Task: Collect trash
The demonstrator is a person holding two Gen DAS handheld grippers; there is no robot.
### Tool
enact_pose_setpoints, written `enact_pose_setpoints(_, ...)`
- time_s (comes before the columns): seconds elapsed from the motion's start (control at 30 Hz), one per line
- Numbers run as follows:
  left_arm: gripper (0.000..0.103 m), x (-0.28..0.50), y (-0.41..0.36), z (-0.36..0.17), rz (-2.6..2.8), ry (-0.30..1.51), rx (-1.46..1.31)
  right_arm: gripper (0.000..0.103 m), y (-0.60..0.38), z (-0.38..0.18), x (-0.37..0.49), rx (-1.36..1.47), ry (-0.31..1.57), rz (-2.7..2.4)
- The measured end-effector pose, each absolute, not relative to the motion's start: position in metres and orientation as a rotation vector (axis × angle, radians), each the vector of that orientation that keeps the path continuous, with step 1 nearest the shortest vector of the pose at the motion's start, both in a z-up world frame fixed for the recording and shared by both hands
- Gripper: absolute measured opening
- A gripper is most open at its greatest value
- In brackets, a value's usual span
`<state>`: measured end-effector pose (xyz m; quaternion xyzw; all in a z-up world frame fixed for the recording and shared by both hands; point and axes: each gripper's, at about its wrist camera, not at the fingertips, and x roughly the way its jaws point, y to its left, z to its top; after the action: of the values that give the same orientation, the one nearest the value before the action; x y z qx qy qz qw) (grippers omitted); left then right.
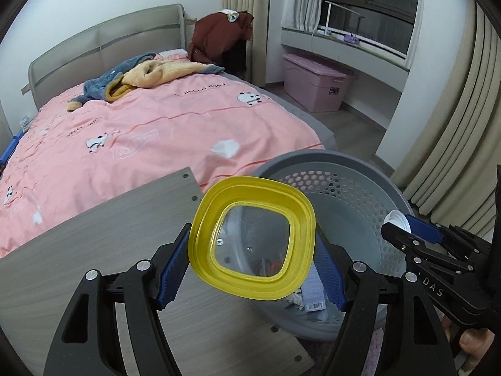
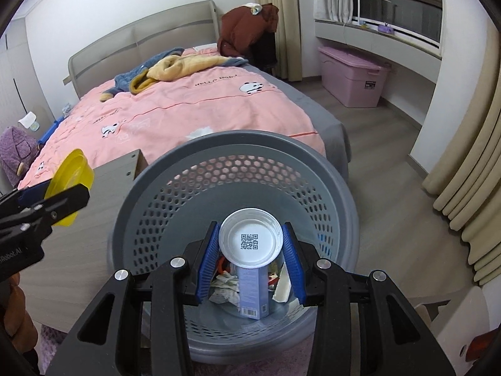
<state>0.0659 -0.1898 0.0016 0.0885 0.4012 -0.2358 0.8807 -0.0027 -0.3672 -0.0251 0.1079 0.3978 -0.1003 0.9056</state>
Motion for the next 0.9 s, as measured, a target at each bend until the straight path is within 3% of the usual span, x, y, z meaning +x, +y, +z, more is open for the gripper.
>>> enact_pose_setpoints(0.33, 0.071, 0.064, -0.214, -0.004, -0.486, 0.850, 0.216, 0.041, -0.386, -0.037, 0.002, 0.249, 0.835, -0.187)
enact_pose_setpoints(0.37, 0.071, 0.064, -0.214, -0.004, -0.480, 0.852, 0.218, 0.043, -0.387, -0.036, 0.001, 0.249, 0.832, -0.186)
enact_pose_setpoints(0.43, 0.072, 0.066, -0.215, -0.005, -0.468, 0.861, 0.221, 0.059, -0.387, -0.035, 0.001, 0.249, 0.824, -0.182)
enact_pose_setpoints(0.5, 0.076, 0.068, -0.214, -0.008, -0.458, 0.880, 0.217, 0.064, -0.388, -0.032, -0.002, 0.247, 0.806, -0.185)
enact_pose_setpoints(0.9, 0.079, 0.066, -0.209, -0.006, -0.432, 0.871, 0.211, 0.067, -0.388, -0.031, -0.001, 0.253, 0.800, -0.192)
